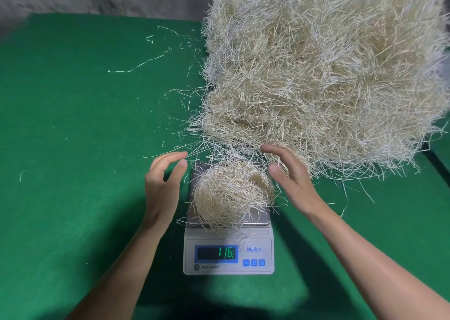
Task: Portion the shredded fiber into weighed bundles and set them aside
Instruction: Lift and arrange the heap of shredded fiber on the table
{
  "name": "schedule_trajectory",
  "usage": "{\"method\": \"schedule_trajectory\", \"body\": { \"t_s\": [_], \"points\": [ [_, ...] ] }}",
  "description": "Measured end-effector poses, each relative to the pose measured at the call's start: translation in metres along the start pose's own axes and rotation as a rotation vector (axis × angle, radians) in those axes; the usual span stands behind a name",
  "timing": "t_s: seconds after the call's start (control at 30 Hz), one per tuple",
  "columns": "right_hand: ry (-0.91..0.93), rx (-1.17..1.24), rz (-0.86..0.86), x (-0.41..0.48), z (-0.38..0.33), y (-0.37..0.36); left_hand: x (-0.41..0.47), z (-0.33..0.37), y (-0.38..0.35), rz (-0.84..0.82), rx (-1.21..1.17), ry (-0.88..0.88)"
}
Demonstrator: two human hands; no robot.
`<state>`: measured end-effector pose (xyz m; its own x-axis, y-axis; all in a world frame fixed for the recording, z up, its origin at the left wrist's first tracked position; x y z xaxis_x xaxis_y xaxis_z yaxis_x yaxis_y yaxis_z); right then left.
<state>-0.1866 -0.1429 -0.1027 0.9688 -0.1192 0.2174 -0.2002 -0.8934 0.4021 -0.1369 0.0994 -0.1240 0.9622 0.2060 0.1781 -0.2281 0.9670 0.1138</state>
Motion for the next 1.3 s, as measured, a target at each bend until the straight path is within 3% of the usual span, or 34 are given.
{"method": "schedule_trajectory", "body": {
  "t_s": [0.5,0.73,0.87,0.97,1.13,1.23,1.3],
  "points": [
    [-0.043,-0.023,-0.095,0.006,-0.005,-0.007,-0.001,-0.003,-0.005,-0.018,0.002,0.015],
    [-0.044,-0.346,-0.435,0.016,-0.003,-0.025,0.001,-0.004,-0.009,-0.086,0.04,0.029],
    [-0.027,-0.626,-0.509,0.009,0.012,-0.04,0.003,-0.019,-0.014,-0.191,0.18,0.15],
    [0.048,-0.713,-0.413,-0.004,0.023,-0.047,0.002,-0.03,-0.014,-0.246,0.294,0.251],
    [0.021,-0.359,-0.121,-0.002,0.018,-0.042,0.003,-0.032,-0.011,-0.144,0.296,0.314],
    [0.064,-0.182,0.054,0.015,0.0,-0.036,0.011,-0.008,-0.016,-0.125,-0.01,0.387],
    [0.087,-0.164,0.067,0.026,-0.013,-0.035,0.017,0.013,-0.023,-0.32,-0.327,0.557]
  ]
}}
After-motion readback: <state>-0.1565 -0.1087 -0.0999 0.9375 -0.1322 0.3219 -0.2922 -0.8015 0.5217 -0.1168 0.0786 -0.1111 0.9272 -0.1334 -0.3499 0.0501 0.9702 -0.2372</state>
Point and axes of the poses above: each hand's wrist, its own x-axis towards the middle knuckle, its own y-axis out of the back of the hand, z = x × y, the point moved 1 cm from there along x, towards the middle knuckle, and after that the axes turned 5 degrees about z, right-handed, at the moved point
